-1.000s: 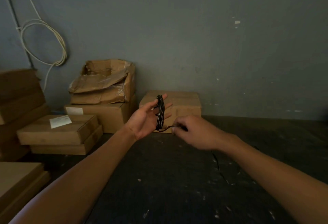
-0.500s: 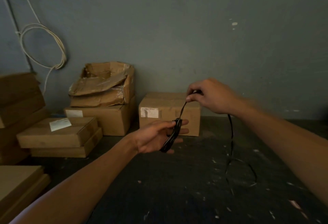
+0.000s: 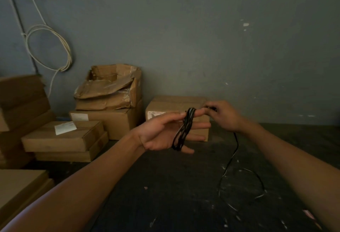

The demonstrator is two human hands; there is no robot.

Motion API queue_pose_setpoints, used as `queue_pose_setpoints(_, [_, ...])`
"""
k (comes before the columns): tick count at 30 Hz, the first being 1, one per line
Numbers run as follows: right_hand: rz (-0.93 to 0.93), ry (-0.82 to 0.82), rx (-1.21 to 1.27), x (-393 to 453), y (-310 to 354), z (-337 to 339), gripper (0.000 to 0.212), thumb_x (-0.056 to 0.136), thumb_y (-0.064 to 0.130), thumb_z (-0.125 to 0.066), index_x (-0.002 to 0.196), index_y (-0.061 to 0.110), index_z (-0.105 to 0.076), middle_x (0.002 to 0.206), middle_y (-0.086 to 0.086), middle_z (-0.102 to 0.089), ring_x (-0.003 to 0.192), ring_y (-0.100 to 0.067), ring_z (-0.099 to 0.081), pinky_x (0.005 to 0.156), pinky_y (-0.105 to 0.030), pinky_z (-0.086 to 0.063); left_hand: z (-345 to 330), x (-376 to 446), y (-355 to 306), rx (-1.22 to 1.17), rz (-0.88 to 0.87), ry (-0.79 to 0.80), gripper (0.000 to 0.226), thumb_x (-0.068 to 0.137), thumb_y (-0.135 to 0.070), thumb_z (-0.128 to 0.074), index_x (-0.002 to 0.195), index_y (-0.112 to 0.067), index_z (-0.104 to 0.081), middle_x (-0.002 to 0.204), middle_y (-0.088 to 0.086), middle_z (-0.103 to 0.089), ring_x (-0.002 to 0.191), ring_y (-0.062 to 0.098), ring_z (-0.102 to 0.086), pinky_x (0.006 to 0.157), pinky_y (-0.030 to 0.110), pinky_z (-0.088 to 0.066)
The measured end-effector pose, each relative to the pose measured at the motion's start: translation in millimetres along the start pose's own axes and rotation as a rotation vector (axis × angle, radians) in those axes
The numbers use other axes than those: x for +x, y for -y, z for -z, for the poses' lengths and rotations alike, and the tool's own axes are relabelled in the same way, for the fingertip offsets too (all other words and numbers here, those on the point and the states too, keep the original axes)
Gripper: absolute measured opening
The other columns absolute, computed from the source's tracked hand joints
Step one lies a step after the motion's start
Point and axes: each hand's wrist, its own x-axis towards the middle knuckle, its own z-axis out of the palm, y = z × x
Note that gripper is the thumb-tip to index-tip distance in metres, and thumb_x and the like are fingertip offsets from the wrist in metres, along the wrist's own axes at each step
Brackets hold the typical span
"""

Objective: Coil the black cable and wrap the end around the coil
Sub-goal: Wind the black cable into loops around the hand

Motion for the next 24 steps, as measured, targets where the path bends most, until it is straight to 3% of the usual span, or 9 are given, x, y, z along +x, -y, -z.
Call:
queue_pose_setpoints(2, [-0.108,0.022,0.215,-10.8,-6.1,-19.1,0.019,0.097,0.015,-0.053,0.092,0.009,-0.07,0.087,-0.004,-0.068,0.084,-0.02,-0.061,0.078,-0.036,-0.048,-2.0,1.5,-7.3,-0.035,-0.071,0.015,0.049,0.096,-0.037,-0.04,0.145,-0.031,-0.044,0.156,0.01,-0.035,0.142,0.039,-0.03,0.109,0.064,-0.027])
queue_pose_setpoints(5, [-0.34,0.131,0.438,-33.9,-3.7,-48.6,0.022,0.098,0.031,-0.05,0.089,0.022,-0.068,0.064,0.004,-0.051,0.057,-0.01,-0.045,0.052,-0.026,-0.038,0.2,4.4,-17.1,-0.087,-0.162,-0.005,0.047,0.095,-0.036,-0.043,0.142,-0.031,-0.047,0.156,0.012,-0.036,0.142,0.041,-0.029,0.106,0.066,-0.029])
queue_pose_setpoints(7, [-0.404,0.212,0.473,-45.4,3.0,-66.1,0.024,0.098,0.036,-0.048,0.095,0.023,-0.067,0.061,0.007,-0.046,0.051,-0.005,-0.04,0.048,-0.02,-0.034,4.8,6.1,-19.6,-0.121,-0.194,-0.05,0.047,0.094,-0.036,-0.045,0.14,-0.031,-0.05,0.155,0.013,-0.036,0.141,0.042,-0.03,0.105,0.068,-0.03])
queue_pose_setpoints(15, [-0.262,0.358,0.496,-60.7,51.2,-93.9,0.024,0.099,0.039,-0.045,0.094,0.028,-0.066,0.065,0.006,-0.047,0.051,0.002,-0.044,0.052,-0.015,-0.039,21.4,5.3,-12.7,-0.169,-0.269,-0.313,0.045,0.095,-0.038,-0.037,0.138,-0.034,-0.051,0.146,0.009,-0.05,0.133,0.042,-0.046,0.102,0.072,-0.031])
queue_pose_setpoints(21, [-0.196,0.324,0.415,-56.7,67.2,-81.0,0.024,0.098,0.037,-0.047,0.093,0.025,-0.068,0.067,0.013,-0.051,0.053,0.007,-0.05,0.061,-0.019,-0.037,34.6,-3.7,-3.8,-0.119,-0.245,-0.484,0.039,0.098,-0.039,-0.034,0.131,-0.037,-0.054,0.149,0.006,-0.046,0.135,0.038,-0.043,0.108,0.071,-0.024])
queue_pose_setpoints(24, [-0.156,0.307,0.313,-51.9,69.0,-71.2,0.023,0.097,0.037,-0.049,0.089,0.028,-0.069,0.066,0.008,-0.052,0.057,-0.007,-0.048,0.057,-0.026,-0.037,38.2,-4.4,2.6,-0.071,-0.202,-0.521,0.037,0.094,-0.04,-0.04,0.127,-0.039,-0.058,0.149,0.004,-0.046,0.137,0.036,-0.041,0.11,0.068,-0.023])
